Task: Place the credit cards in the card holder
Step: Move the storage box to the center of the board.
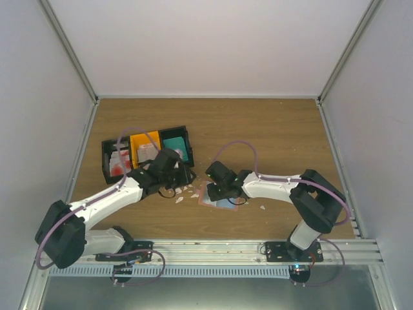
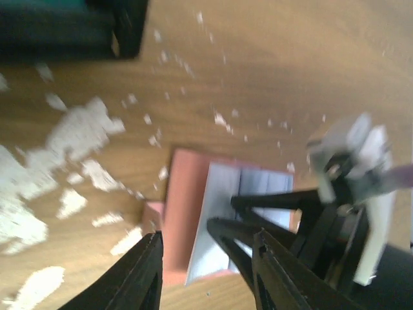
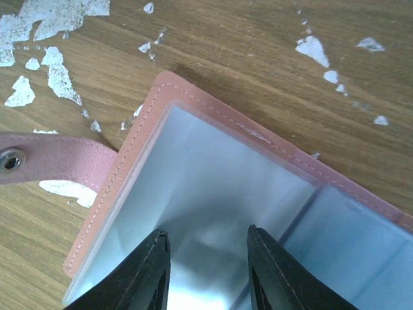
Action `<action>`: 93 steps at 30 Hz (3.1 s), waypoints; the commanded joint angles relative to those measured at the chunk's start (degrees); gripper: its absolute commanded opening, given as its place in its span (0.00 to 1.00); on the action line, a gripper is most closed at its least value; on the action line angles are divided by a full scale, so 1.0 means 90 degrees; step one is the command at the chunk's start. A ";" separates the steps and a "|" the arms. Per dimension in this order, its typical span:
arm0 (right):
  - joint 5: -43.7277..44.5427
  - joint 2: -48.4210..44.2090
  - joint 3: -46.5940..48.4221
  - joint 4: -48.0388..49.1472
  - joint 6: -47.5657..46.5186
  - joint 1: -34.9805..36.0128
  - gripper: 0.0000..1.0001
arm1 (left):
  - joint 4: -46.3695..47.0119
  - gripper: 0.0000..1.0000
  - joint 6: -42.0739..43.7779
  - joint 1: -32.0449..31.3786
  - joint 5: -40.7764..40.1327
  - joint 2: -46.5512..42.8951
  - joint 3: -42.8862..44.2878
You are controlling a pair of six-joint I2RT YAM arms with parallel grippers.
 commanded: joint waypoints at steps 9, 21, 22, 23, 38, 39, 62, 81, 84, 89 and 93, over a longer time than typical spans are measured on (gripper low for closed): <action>-0.0188 0.0501 -0.0172 0.0151 0.0107 0.0043 0.35 | -0.1271 0.37 0.1741 0.2018 -0.0707 0.0296 0.0912; -0.0486 0.0620 -0.0558 0.0384 -0.0183 -0.0185 0.35 | -0.1170 0.23 0.1979 0.2654 -0.1056 0.1666 0.1186; -0.0509 0.0638 -0.0557 0.0411 -0.0186 -0.0189 0.35 | -0.1153 0.23 0.2034 0.2652 -0.1017 0.1780 0.1235; -0.0528 0.0650 -0.0566 0.0430 -0.0194 -0.0190 0.35 | -0.1145 0.23 0.2067 0.2656 -0.1010 0.1888 0.1283; -0.0582 0.0700 -0.0611 0.0573 -0.0199 -0.0329 0.34 | -0.0998 0.36 0.3042 0.2492 -0.0580 0.2567 0.2308; -0.0587 0.0706 -0.0615 0.0577 -0.0196 -0.0329 0.34 | -0.1094 0.37 0.2931 0.2491 -0.0857 0.2497 0.2314; -0.0692 0.0862 -0.0682 0.0709 -0.0080 -0.0339 0.33 | -0.1078 0.70 0.2530 0.2329 -0.0462 0.2644 0.1915; -0.0853 0.0789 -0.0879 0.0894 0.0078 -0.0552 0.30 | -0.1794 0.45 0.2759 0.1952 -0.0744 0.2534 0.2631; -0.0875 0.0807 -0.0881 0.0893 0.0077 -0.0566 0.30 | -0.2008 0.37 0.2958 0.1963 -0.1126 0.2259 0.2581; -0.0913 0.0845 -0.0843 0.0878 0.0080 -0.0573 0.30 | -0.2350 0.34 0.3732 0.1984 -0.1197 0.2342 0.2761; -0.0941 0.0896 -0.0803 0.0867 0.0106 -0.0573 0.30 | -0.2648 0.37 0.4113 0.1984 -0.1261 0.2916 0.2861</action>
